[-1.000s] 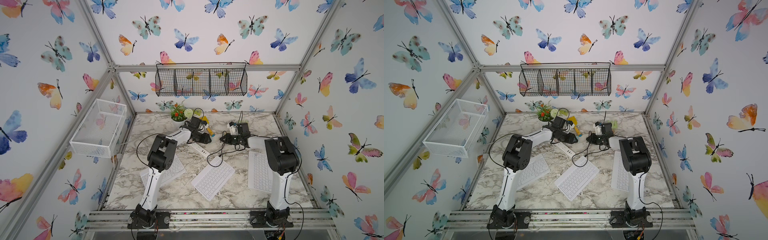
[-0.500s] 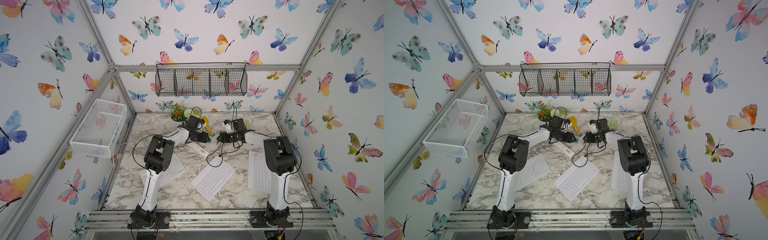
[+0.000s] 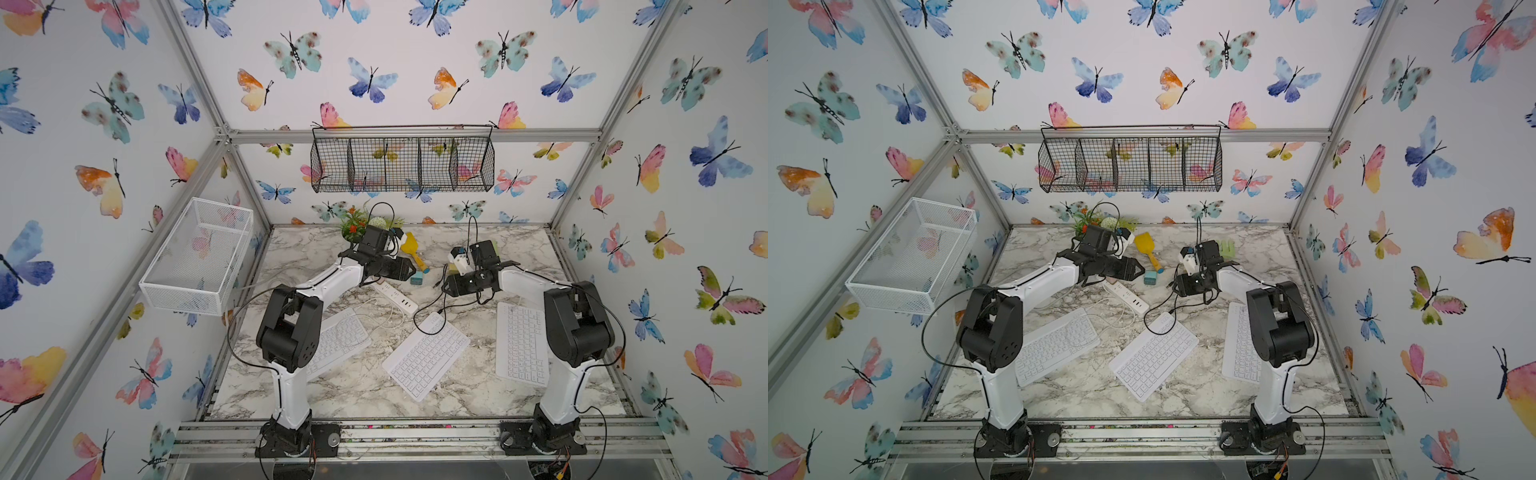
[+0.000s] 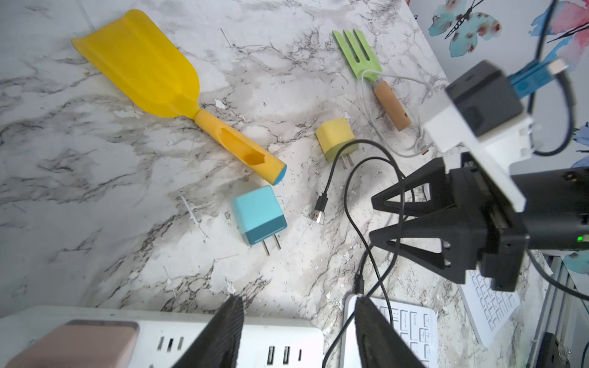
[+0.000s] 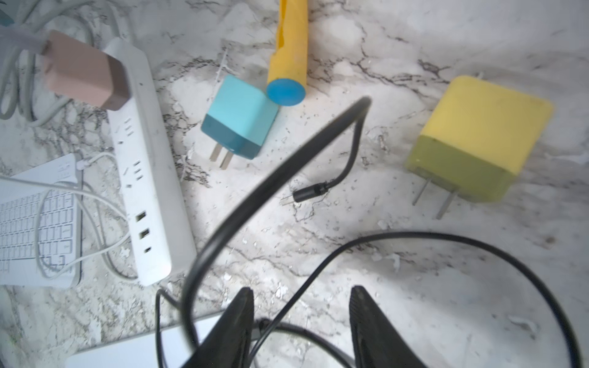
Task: Unplug the wireless keyboard
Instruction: Place the plug at the center of the board, then remove the power cord from the keyboard.
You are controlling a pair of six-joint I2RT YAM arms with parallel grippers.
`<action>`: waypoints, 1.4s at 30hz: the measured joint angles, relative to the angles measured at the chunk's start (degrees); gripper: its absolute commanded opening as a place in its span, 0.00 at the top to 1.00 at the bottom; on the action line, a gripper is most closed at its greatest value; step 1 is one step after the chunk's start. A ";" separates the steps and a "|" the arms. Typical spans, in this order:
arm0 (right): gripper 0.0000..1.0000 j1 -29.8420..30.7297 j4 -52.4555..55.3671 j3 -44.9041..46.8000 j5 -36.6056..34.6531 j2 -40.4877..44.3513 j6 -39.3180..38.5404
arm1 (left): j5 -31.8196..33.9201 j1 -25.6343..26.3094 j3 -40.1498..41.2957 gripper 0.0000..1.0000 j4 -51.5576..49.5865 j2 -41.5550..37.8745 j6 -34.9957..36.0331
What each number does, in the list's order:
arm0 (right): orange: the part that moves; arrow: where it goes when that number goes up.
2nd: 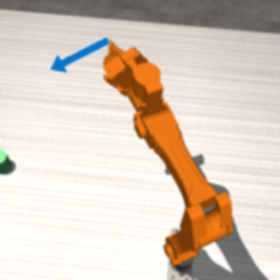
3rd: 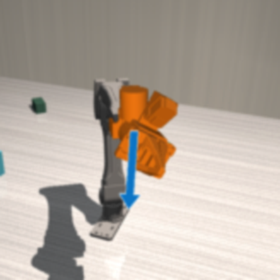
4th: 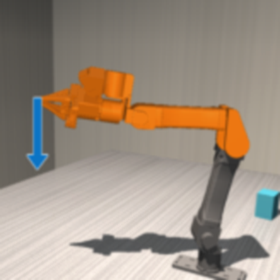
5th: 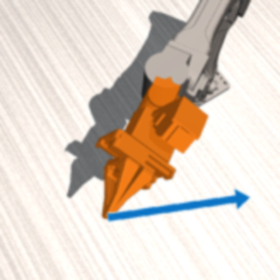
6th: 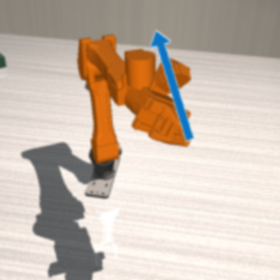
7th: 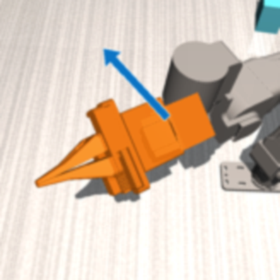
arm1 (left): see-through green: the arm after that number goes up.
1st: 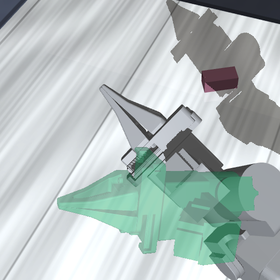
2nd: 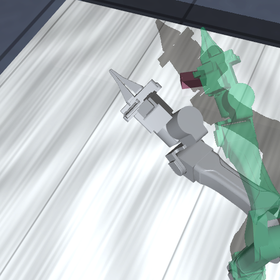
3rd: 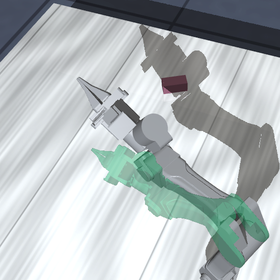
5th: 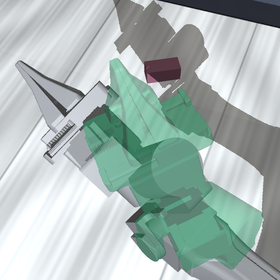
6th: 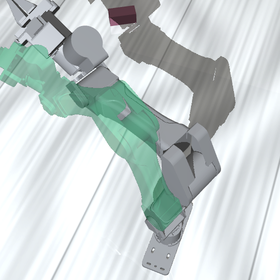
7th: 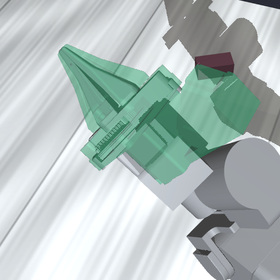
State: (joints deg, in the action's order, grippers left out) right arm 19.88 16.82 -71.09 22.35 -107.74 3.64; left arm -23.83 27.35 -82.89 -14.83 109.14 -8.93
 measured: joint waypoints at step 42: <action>0.59 0.00 3.21 17.38 10.01 18.56 8.52 | 3.15 17.03 28.46 0.66 0.87 -11.28 -4.50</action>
State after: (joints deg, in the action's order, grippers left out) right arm 19.88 20.03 -53.71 32.36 -89.19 12.16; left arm -20.69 44.38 -54.43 -13.96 97.86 -13.43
